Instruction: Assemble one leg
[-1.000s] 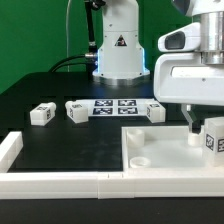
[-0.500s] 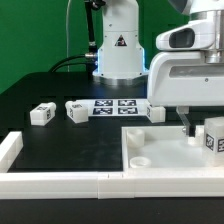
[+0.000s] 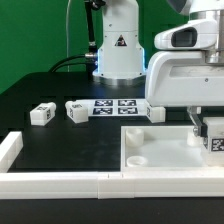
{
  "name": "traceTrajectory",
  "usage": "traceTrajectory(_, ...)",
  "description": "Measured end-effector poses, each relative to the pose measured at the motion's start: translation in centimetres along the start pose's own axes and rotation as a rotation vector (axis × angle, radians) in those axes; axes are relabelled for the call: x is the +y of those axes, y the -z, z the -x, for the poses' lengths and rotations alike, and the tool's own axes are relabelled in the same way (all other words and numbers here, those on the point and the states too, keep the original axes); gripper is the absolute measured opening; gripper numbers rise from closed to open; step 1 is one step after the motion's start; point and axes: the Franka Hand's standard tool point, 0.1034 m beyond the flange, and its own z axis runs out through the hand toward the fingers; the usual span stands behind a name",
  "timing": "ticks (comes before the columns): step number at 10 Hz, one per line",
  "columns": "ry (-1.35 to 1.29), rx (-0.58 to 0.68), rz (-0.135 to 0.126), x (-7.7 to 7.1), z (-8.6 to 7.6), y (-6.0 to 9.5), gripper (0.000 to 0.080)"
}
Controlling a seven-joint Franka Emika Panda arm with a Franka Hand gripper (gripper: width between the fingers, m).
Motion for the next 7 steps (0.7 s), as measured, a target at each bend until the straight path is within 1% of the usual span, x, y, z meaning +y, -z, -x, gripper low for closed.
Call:
traceTrajectory(1,-0.019,0.000,-0.001,-0.02,0.01,-0.01,0.0292)
traceTrajectory(3,-0.286,0.000,-0.003,-0.30,0.12,-0.05,0.0292)
traceTrajectory(4,-0.458,-0.001,-0.009,-0.44,0.20,-0.07,0.0292)
traceTrajectory(6,-0.827,0.026,-0.041,-0.36,0.17,-0.17,0.0292)
traceTrajectory(7,-0.900,0.028,-0.039,-0.48,0.27,-0.13,0.0292)
